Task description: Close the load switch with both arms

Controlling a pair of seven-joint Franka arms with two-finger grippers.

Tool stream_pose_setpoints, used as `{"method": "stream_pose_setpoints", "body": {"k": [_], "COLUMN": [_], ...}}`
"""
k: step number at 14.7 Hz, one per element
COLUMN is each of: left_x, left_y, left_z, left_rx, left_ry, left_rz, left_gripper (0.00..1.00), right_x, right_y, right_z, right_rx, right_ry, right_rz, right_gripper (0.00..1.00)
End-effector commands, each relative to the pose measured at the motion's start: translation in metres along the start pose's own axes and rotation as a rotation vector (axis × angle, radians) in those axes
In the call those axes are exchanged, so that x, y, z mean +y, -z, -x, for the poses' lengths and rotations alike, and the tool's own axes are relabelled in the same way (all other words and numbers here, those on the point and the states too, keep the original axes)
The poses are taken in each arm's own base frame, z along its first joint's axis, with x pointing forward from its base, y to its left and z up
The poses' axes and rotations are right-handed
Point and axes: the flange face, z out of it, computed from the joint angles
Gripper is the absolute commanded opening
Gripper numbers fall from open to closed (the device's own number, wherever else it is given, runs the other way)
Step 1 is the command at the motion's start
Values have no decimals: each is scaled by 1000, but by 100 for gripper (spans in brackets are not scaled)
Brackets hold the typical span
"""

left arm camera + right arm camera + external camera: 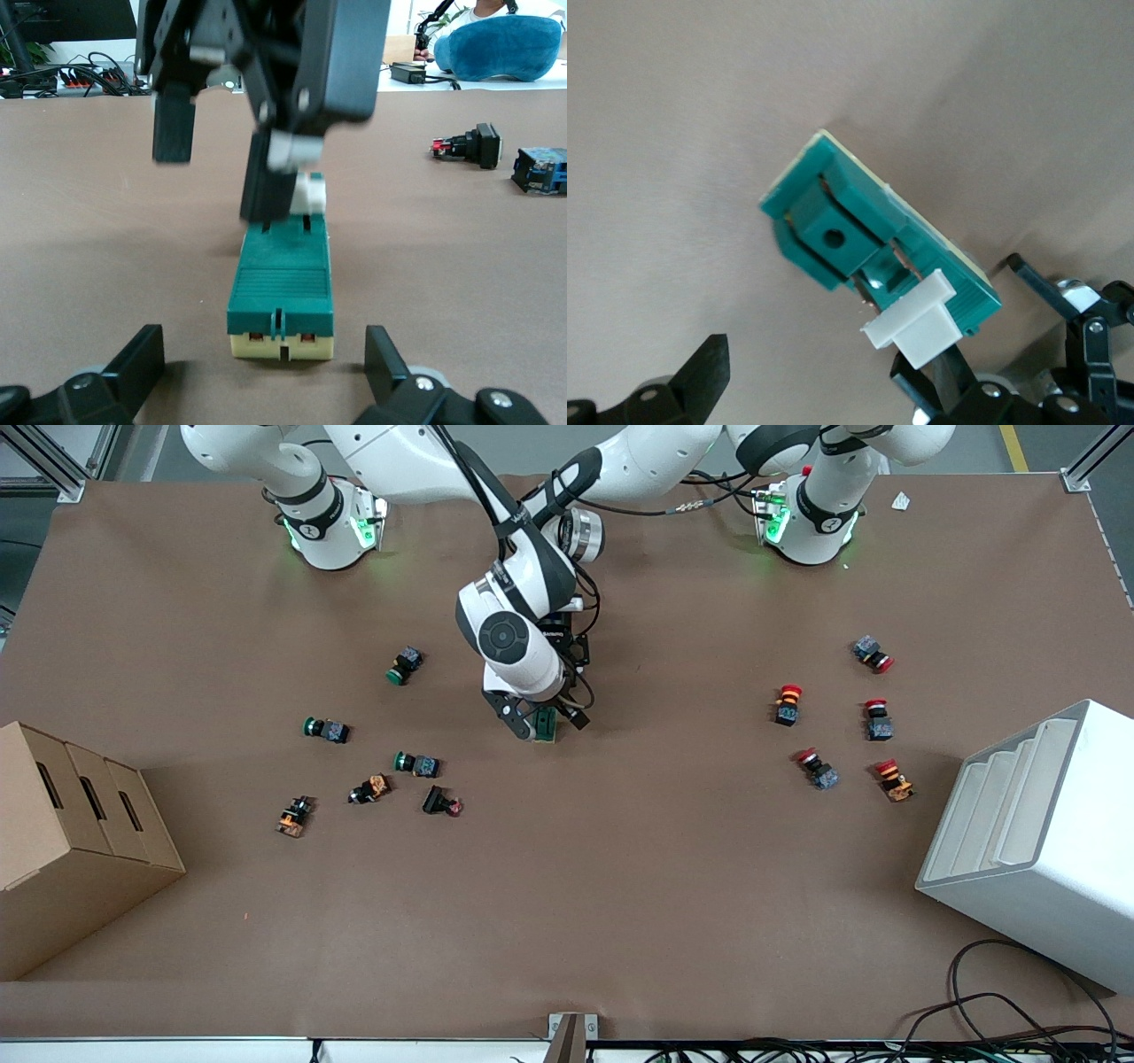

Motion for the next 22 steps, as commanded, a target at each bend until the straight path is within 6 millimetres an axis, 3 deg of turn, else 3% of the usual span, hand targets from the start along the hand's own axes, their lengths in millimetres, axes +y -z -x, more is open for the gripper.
{"method": "stream_pose_setpoints", "body": {"k": [1,4,16,22], "left_x": [1,0,-5,0], "left_y": [-3,-3,-5,-5], "left_z": [15,16,23,11], "left_rx": [-14,-15,-19,-18], "left_ry": [6,5,-10,7], "left_rz": [8,7,0,-9], "left_gripper": [100,100,100,100], "right_x": [-23,-24,-46,-49], "right_y": [24,27,-30,-57], "right_z": [-41,-53,-69,-86], "right_rx": [3,1,28,59], "right_ry": [23,50,67,100], "right_rz": [-54,-48,-28,-49], "right_gripper": [100,100,100,100]}}
